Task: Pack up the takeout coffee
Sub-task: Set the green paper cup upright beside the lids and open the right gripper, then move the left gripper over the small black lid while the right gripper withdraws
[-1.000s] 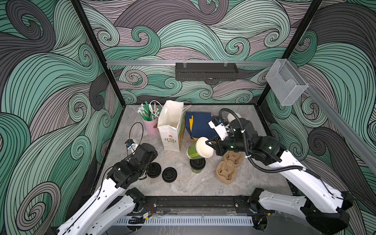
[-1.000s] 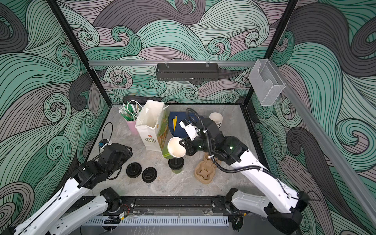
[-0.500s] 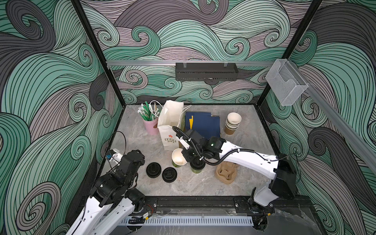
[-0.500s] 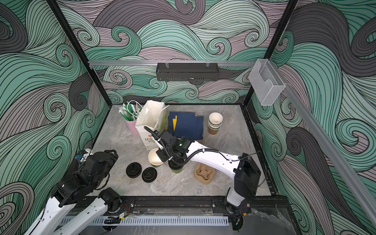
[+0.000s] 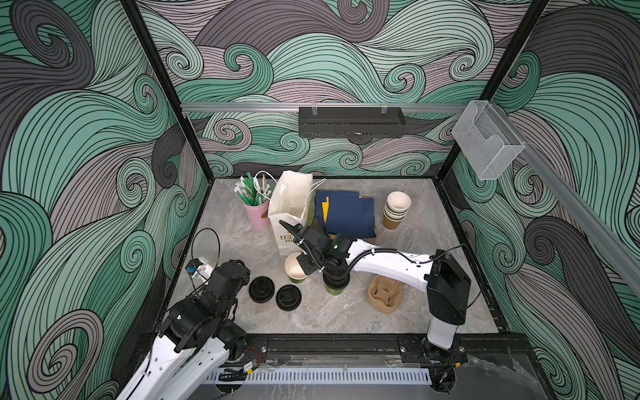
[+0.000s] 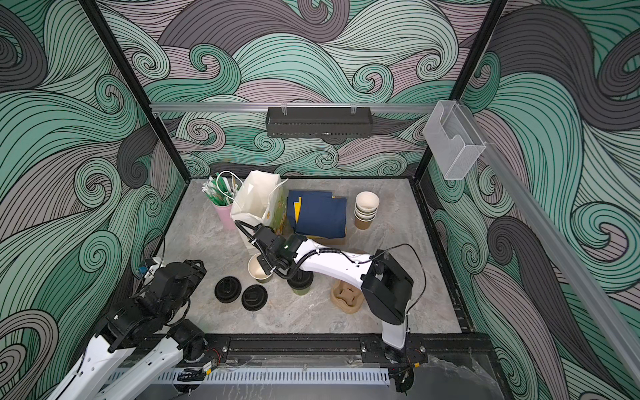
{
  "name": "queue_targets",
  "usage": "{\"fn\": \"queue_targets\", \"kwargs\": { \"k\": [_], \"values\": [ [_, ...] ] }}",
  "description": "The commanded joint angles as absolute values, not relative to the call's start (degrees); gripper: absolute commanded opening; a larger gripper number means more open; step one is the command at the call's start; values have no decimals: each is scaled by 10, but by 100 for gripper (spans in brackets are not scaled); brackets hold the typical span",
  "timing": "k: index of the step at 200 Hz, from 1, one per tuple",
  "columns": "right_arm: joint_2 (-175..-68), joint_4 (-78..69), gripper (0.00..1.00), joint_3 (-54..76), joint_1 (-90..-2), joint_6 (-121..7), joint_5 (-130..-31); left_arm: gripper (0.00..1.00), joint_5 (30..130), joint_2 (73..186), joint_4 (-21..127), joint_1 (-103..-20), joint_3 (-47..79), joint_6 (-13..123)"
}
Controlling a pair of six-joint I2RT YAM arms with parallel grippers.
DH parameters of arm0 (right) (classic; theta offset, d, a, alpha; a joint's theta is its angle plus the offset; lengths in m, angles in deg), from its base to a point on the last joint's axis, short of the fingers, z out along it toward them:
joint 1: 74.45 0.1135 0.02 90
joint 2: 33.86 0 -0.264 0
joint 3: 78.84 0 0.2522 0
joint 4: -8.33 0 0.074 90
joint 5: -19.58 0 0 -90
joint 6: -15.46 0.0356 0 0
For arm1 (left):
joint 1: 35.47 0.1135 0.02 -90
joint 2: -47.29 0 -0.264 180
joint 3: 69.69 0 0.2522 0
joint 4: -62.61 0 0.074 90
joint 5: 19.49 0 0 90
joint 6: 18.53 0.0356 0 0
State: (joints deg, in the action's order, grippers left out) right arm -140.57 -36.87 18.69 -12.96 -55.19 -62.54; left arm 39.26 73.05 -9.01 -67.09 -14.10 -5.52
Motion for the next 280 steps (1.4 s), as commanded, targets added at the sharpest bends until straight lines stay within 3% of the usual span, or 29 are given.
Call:
{"fn": "queue_targets", "kwargs": {
  "k": [1,51,88,108,144,182,201,225,280],
  "values": [
    [-1415,-363,2,206,-128,-530,-623,68,395,726,-89,-668,-141,-45],
    [-1436,-383,7,220,-128,-519,-604,68,391,718,-112,-668,-133,-42],
    [-1433,-396,32,230,-128,-509,-606,68,392,729,-122,-668,-124,-33],
    [-1415,-409,40,238,-128,-503,-606,68,406,742,-120,-668,-119,-17],
    [-1316,-415,45,224,-127,-500,-614,68,484,775,-114,-668,-106,50],
    [-1159,-394,52,116,-128,-481,-569,65,649,821,-121,-672,-131,47],
    [-1092,-399,54,61,-130,-464,-528,64,678,855,-137,-728,-146,12],
    [-1039,-418,55,10,-143,-435,-502,66,586,883,-155,-851,-146,-30],
    [-974,-448,55,-34,-168,-409,-479,77,554,1006,-8,-917,-170,-7]
  ]
}}
